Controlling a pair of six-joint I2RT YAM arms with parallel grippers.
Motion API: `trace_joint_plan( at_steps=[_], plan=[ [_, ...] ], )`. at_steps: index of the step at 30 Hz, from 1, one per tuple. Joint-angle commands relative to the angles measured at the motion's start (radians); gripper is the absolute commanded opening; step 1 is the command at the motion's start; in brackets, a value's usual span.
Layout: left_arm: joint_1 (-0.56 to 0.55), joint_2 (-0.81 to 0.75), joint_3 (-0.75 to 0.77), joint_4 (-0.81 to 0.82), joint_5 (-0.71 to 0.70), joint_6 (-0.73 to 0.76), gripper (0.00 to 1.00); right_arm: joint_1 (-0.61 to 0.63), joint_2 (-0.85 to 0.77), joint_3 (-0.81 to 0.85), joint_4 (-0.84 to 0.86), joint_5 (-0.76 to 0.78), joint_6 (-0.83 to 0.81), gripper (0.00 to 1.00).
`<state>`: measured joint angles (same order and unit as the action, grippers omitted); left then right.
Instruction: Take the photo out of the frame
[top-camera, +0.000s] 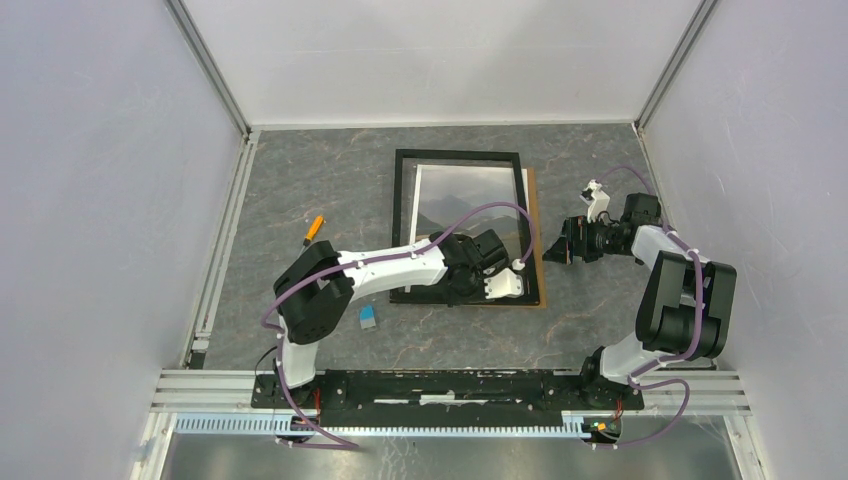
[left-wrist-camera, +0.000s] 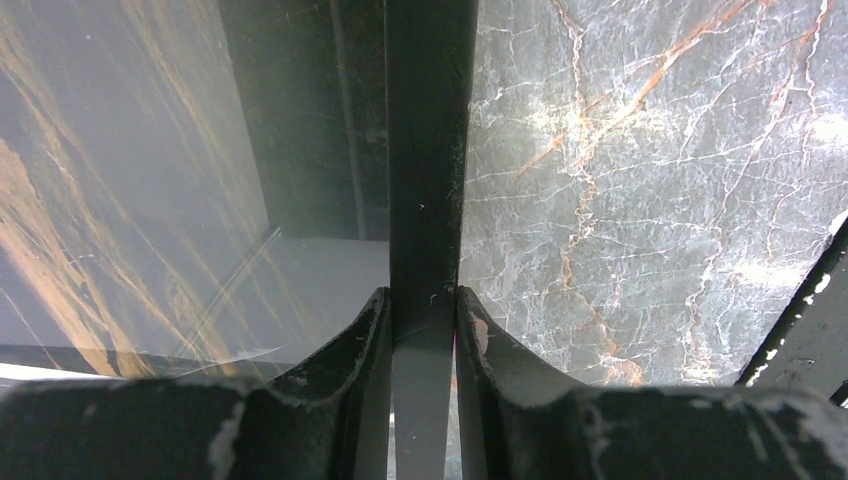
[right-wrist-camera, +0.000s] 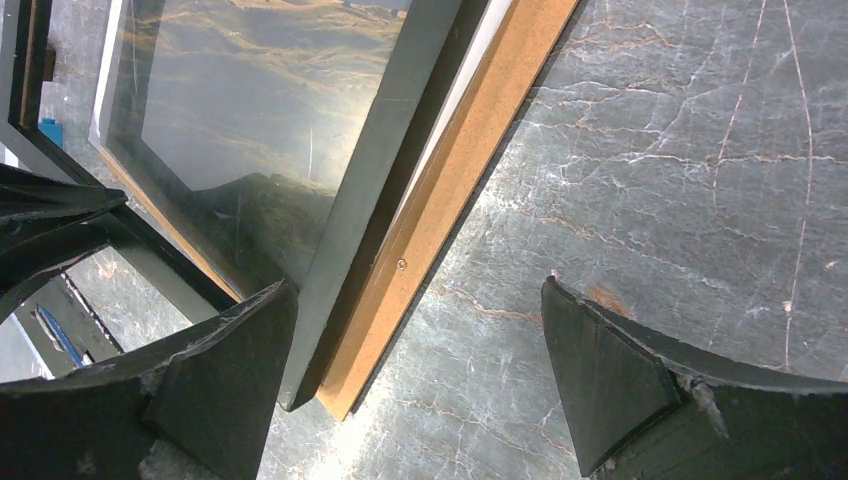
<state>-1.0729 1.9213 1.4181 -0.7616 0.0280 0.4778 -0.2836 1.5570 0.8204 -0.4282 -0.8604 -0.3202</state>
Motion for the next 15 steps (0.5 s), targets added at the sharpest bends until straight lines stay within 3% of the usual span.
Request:
trace_joint_plan(
  at_steps=[1,15],
  plan=[
    [-0.007,-0.013,0.034,0.054,-0.052,0.081,0.03,-0.003,0.007,-0.003,0.002,-0.023,-0.019,0.98],
    [-0.018,0.021,0.023,0.108,-0.080,0.137,0.02,-0.003,0.006,-0.003,-0.003,-0.024,-0.023,0.98]
  ],
)
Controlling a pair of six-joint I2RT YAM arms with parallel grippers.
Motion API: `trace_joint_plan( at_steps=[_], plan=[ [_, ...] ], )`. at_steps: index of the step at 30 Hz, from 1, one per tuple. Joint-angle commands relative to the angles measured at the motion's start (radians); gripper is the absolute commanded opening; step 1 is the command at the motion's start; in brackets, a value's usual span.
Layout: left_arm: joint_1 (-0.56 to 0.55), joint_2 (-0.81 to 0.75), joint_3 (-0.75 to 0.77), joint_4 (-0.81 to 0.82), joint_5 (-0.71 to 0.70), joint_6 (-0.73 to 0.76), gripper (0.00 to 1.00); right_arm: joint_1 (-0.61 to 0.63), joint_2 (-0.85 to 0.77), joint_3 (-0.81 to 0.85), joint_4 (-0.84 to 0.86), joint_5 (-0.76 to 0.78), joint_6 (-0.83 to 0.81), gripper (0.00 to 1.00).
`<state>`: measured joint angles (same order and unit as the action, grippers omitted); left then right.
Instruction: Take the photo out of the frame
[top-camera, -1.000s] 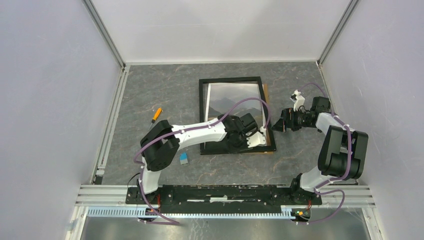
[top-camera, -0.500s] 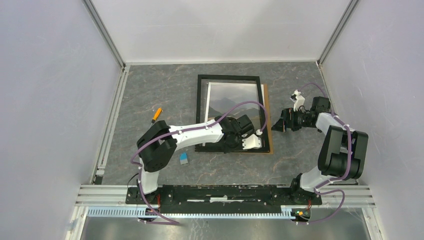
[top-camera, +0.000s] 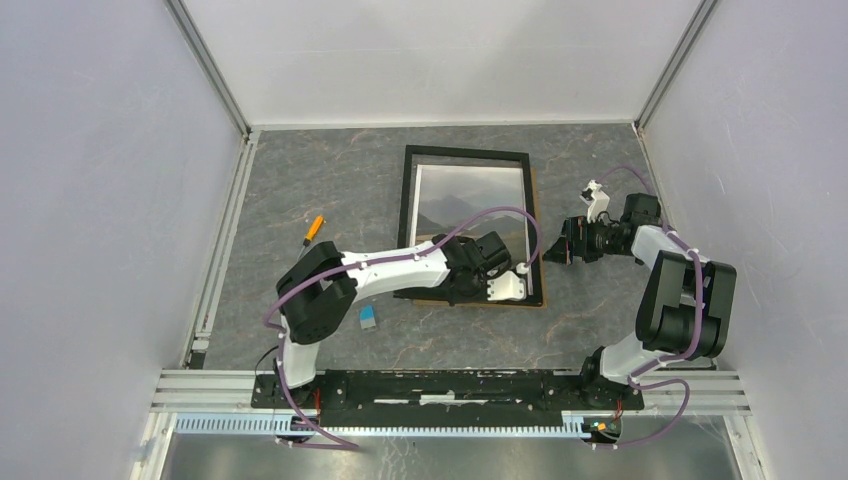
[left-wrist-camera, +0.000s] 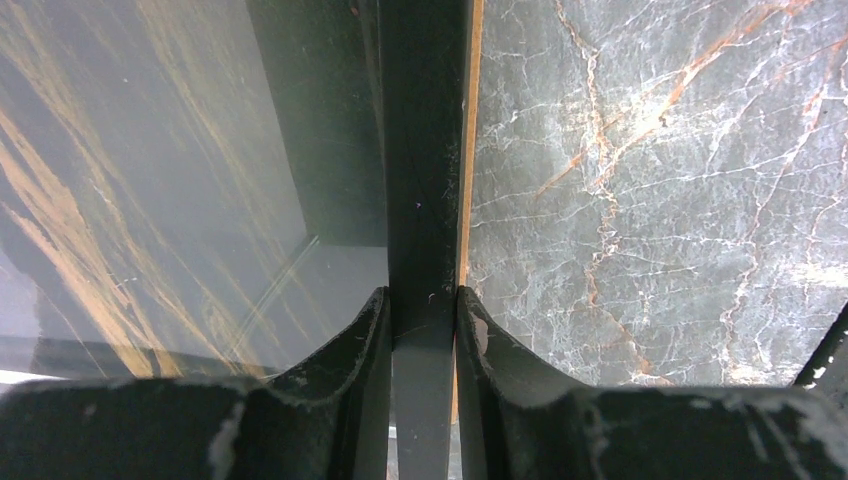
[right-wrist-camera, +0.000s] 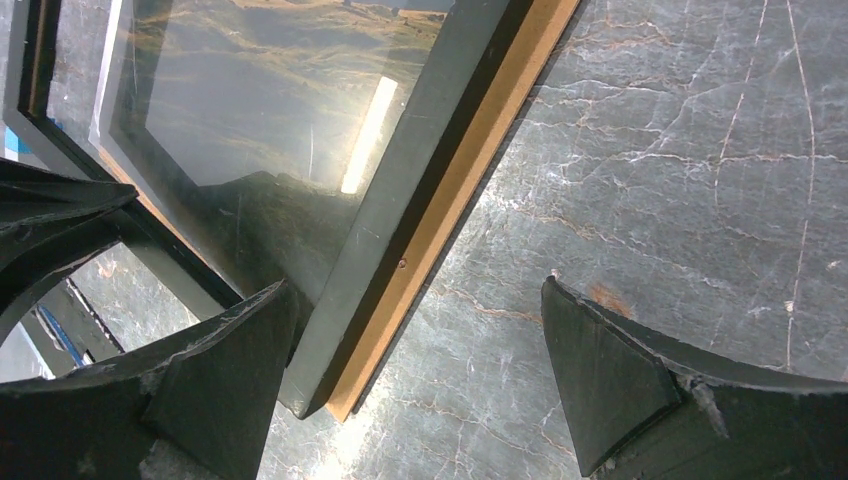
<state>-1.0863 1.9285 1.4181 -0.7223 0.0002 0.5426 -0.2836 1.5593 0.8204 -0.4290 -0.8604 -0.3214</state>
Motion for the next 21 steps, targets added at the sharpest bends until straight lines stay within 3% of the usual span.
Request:
trace_joint_plan(
  at_steps=[1,21],
  plan=[
    [-0.003,0.017,0.019,0.069,-0.053,0.070,0.02,-0.002,0.004,-0.003,-0.002,-0.023,-0.022,0.98],
    [0.052,-0.041,-0.088,0.065,-0.071,0.078,0.02,-0.003,0.005,-0.009,-0.001,-0.014,-0.025,0.98]
  ],
)
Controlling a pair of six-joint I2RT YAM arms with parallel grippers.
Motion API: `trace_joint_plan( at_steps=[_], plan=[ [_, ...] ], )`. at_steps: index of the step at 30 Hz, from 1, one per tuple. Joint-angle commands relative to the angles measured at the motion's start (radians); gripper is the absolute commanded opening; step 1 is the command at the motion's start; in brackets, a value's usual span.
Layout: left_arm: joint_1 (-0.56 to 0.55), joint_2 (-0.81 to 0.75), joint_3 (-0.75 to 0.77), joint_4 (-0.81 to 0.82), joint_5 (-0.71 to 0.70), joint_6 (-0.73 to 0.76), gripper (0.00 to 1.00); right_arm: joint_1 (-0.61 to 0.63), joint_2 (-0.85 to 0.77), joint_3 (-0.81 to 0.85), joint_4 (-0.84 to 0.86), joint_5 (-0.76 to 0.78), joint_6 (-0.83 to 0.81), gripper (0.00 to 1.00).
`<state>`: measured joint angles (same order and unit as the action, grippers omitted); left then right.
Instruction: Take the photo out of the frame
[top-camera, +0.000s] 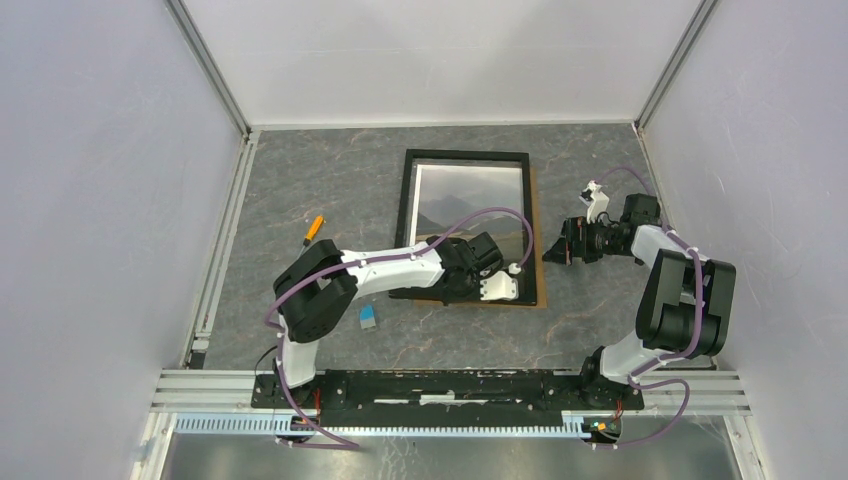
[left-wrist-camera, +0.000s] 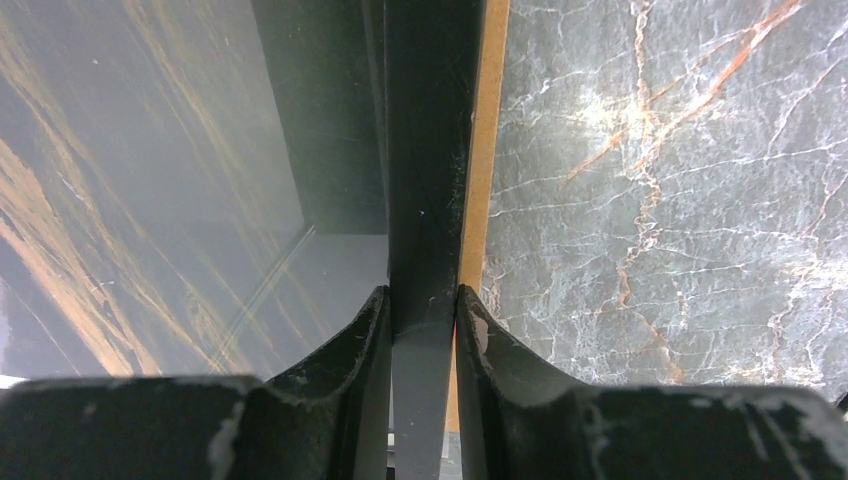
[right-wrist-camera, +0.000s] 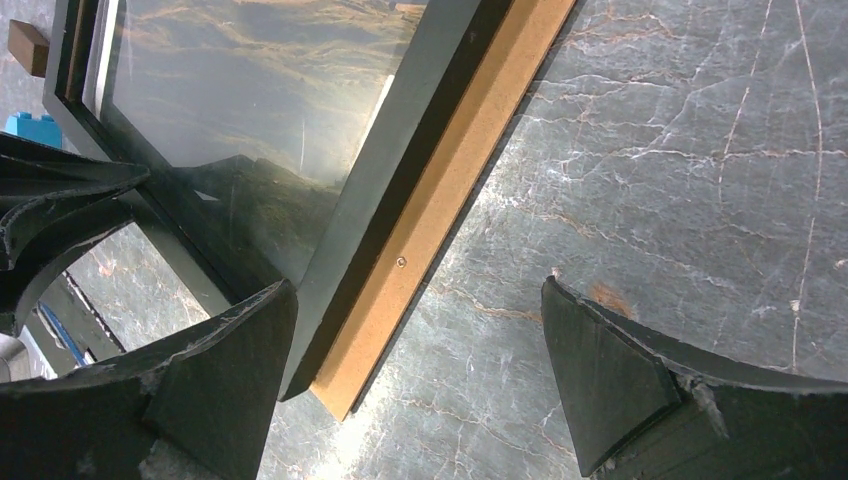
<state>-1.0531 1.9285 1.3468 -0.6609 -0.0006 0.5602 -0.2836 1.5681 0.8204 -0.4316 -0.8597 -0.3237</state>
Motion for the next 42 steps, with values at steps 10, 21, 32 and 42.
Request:
trace_joint_plan(
  at_steps=[10,21,32,42],
  plan=[
    [0.013,-0.058,0.014,-0.010,-0.073,0.049,0.32,0.023,0.022,-0.039,0.026,-0.234,0.004,0.98],
    [0.014,-0.140,0.048,0.066,0.069,-0.021,0.72,0.089,0.089,-0.124,0.223,-0.250,0.209,0.98],
    [-0.056,-0.094,0.094,0.377,0.068,-0.217,0.80,0.078,0.159,-0.173,0.326,-0.169,0.322,0.98],
    [-0.146,0.047,0.186,0.472,-0.180,-0.467,0.91,0.057,0.170,-0.190,0.349,-0.137,0.374,0.98]
  ],
)
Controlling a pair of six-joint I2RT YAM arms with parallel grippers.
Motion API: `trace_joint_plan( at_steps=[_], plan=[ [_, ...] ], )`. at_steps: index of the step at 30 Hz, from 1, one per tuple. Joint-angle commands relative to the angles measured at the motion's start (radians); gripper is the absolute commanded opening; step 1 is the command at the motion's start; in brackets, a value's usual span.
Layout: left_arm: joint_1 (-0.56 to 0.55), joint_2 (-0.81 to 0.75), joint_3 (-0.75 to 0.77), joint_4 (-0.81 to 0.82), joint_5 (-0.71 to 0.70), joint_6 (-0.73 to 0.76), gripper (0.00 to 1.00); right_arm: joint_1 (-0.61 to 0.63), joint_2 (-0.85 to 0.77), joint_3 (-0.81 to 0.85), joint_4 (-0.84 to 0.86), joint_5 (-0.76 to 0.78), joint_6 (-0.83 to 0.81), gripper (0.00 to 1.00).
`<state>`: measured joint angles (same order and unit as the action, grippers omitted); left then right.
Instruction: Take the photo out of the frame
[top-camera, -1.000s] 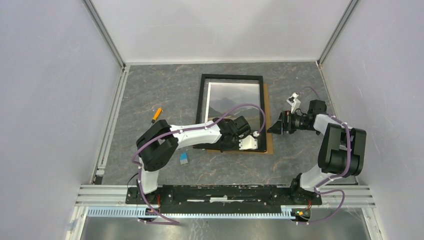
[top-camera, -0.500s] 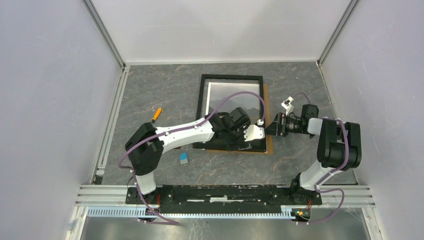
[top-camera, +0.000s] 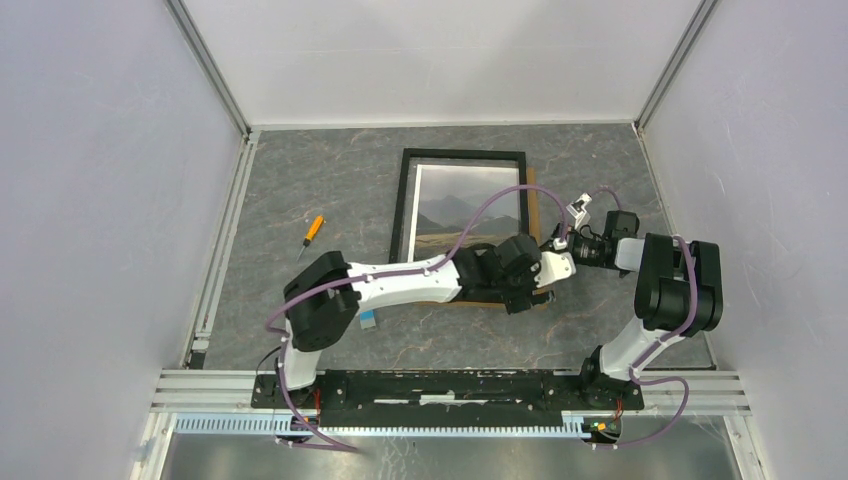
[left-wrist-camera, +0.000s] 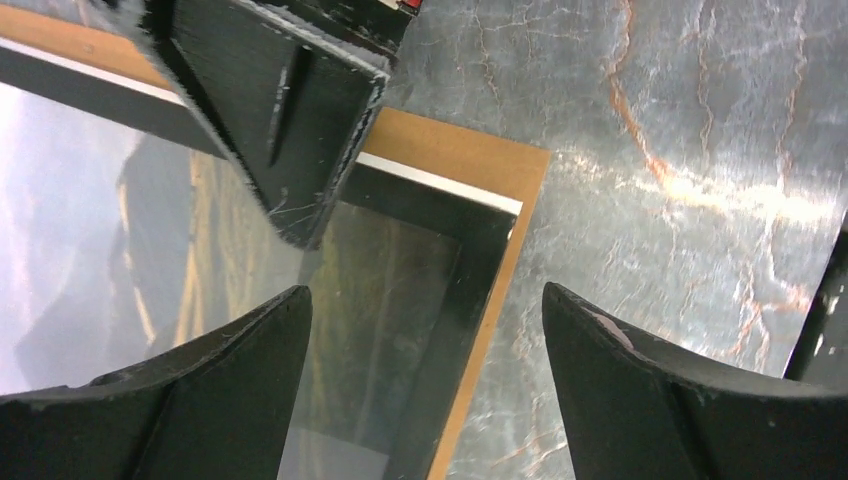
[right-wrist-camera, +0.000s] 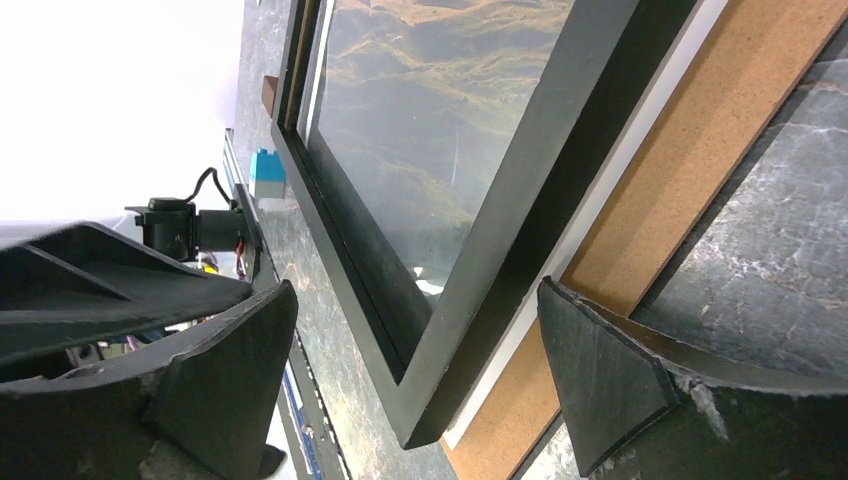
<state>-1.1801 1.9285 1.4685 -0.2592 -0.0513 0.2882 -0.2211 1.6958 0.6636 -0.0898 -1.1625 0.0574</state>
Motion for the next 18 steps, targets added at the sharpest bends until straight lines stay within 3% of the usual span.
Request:
trace_joint_plan(
  at_steps=[1,8,18],
  plan=[
    [-0.024,0.065,0.079,0.062,-0.173,-0.232,0.91,-0.006,0.044,-0.033,0.006,0.165,-0.006,0.98],
    [-0.030,0.149,0.152,0.062,-0.329,-0.463,0.97,-0.008,0.054,-0.039,0.017,0.178,0.004,0.98],
    [-0.033,0.289,0.283,-0.021,-0.446,-0.583,1.00,-0.011,0.054,-0.041,0.016,0.216,0.007,0.98]
  ],
)
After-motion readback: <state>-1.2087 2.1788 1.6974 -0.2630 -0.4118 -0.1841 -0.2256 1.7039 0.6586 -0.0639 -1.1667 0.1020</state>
